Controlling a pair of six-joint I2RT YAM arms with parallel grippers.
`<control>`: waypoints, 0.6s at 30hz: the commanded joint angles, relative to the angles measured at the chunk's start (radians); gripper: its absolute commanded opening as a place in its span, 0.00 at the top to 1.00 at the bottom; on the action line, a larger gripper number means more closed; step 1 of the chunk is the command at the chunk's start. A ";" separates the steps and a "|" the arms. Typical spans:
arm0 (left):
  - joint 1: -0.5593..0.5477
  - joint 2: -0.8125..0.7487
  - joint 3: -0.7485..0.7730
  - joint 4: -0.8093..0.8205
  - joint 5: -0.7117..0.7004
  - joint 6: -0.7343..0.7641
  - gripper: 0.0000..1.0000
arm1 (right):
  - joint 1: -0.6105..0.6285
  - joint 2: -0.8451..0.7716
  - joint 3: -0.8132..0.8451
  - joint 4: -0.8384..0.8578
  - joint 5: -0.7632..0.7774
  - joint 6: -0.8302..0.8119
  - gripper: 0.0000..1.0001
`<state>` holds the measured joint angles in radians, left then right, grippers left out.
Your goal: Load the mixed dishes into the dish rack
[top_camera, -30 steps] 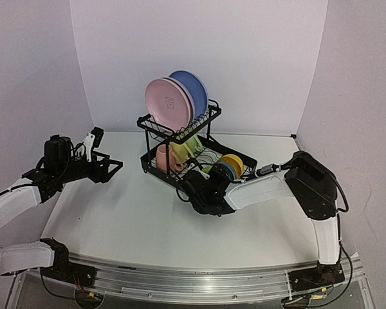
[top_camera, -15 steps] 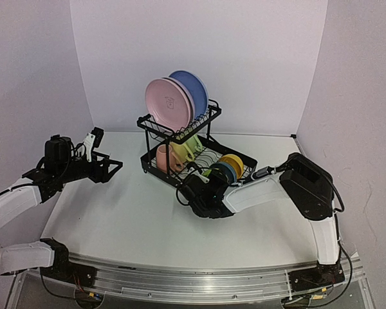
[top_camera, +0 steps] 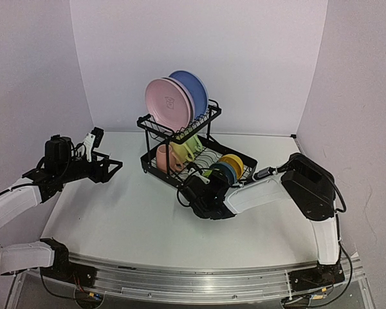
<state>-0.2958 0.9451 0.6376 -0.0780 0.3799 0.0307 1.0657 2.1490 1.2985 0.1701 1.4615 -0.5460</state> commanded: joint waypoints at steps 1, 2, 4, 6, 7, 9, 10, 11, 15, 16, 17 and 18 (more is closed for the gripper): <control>-0.002 -0.009 0.022 -0.002 -0.017 0.020 0.25 | 0.018 -0.033 -0.019 -0.038 -0.061 0.026 0.95; -0.002 -0.009 0.023 -0.003 -0.018 0.021 0.26 | 0.018 -0.036 -0.018 -0.047 -0.068 0.031 0.93; -0.002 -0.011 0.023 -0.003 -0.019 0.022 0.26 | 0.019 -0.047 -0.013 -0.097 -0.095 0.070 0.89; -0.002 -0.013 0.024 -0.002 -0.021 0.026 0.25 | 0.019 -0.064 0.018 -0.272 -0.151 0.200 0.85; -0.002 -0.014 0.023 -0.002 -0.022 0.027 0.25 | 0.018 -0.072 0.034 -0.373 -0.183 0.282 0.84; -0.002 -0.015 0.023 -0.003 -0.026 0.028 0.25 | 0.016 -0.080 0.052 -0.492 -0.208 0.382 0.83; -0.003 -0.015 0.024 -0.003 -0.027 0.029 0.25 | 0.016 -0.078 0.055 -0.509 -0.198 0.393 0.82; -0.003 -0.014 0.023 -0.003 -0.029 0.029 0.25 | 0.016 -0.075 0.057 -0.523 -0.192 0.401 0.82; -0.002 -0.012 0.022 -0.002 -0.026 0.032 0.25 | 0.017 -0.076 0.070 -0.534 -0.200 0.399 0.78; -0.002 -0.010 0.021 -0.002 -0.025 0.031 0.25 | 0.017 -0.077 0.074 -0.534 -0.200 0.397 0.75; -0.002 -0.009 0.023 -0.002 -0.025 0.032 0.25 | 0.017 -0.081 0.077 -0.535 -0.202 0.398 0.73; -0.002 -0.008 0.023 -0.001 -0.025 0.032 0.25 | 0.017 -0.086 0.079 -0.537 -0.204 0.400 0.70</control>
<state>-0.2958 0.9447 0.6376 -0.0780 0.3622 0.0510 1.0768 2.1128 1.3487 -0.2772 1.2802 -0.2007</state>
